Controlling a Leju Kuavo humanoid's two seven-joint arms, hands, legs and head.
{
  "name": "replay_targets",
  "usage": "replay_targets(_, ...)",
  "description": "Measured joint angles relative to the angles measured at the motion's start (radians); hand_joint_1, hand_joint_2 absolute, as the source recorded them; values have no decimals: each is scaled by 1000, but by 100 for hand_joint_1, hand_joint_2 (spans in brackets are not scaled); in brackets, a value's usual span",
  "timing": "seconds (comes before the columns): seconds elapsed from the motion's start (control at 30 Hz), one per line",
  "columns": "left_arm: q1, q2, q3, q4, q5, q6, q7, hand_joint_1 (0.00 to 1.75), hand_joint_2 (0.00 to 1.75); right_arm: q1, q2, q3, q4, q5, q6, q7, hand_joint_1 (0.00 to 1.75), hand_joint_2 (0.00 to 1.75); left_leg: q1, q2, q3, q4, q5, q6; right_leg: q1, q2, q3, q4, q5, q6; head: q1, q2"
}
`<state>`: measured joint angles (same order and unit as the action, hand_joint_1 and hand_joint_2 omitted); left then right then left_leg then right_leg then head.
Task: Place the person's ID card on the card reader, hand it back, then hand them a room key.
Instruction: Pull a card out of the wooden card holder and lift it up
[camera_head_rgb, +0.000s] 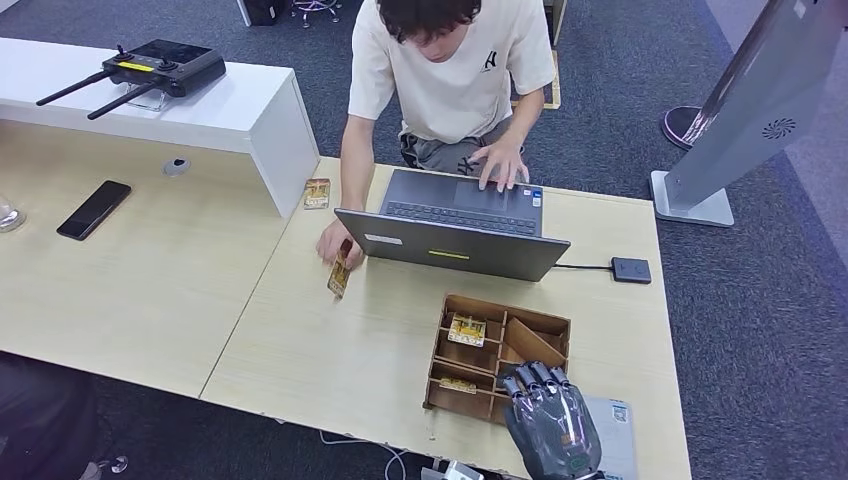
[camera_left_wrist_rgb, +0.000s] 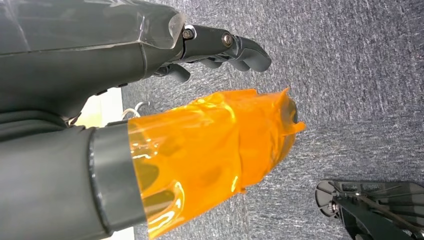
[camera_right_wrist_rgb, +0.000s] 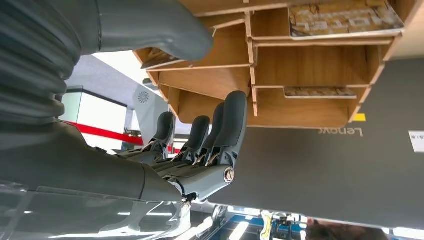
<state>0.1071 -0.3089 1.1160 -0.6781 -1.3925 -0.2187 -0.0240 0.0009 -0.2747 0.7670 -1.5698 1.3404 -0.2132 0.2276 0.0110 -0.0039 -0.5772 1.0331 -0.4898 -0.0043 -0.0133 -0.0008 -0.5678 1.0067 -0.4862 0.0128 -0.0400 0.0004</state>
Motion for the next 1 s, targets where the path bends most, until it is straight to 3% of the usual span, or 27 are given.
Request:
replay_targets(0.3,0,0,4,-4,4,0,0,0,0,-20,-3,-24,41,-21,4,-16,78,175,0,0,0,0,0,0,0,0,0,0,0,0,0,0)
replay_targets(0.63,1,0,15,-5,-1,-2,0,0,0,-38,-3,-47,75,-20,4,-18,90,175,0,0,0,0,0,0,0,0,0,0,0,0,0,0)
replay_targets(0.77,1,0,17,-5,-4,-1,0,0,0,-40,-3,-55,85,-19,5,-18,119,175,0,0,0,0,0,0,0,0,0,0,0,0,0,0)
replay_targets(0.9,1,0,18,-7,-4,-2,0,0,0,-40,-3,-65,94,-19,6,-18,160,175,0,0,0,0,0,0,0,0,0,0,0,0,0,0)
replay_targets(1.0,1,0,19,-10,-4,-2,0,0,0,-40,-3,-70,96,-19,8,-18,173,175,0,0,0,0,0,0,0,0,0,0,0,0,0,0)
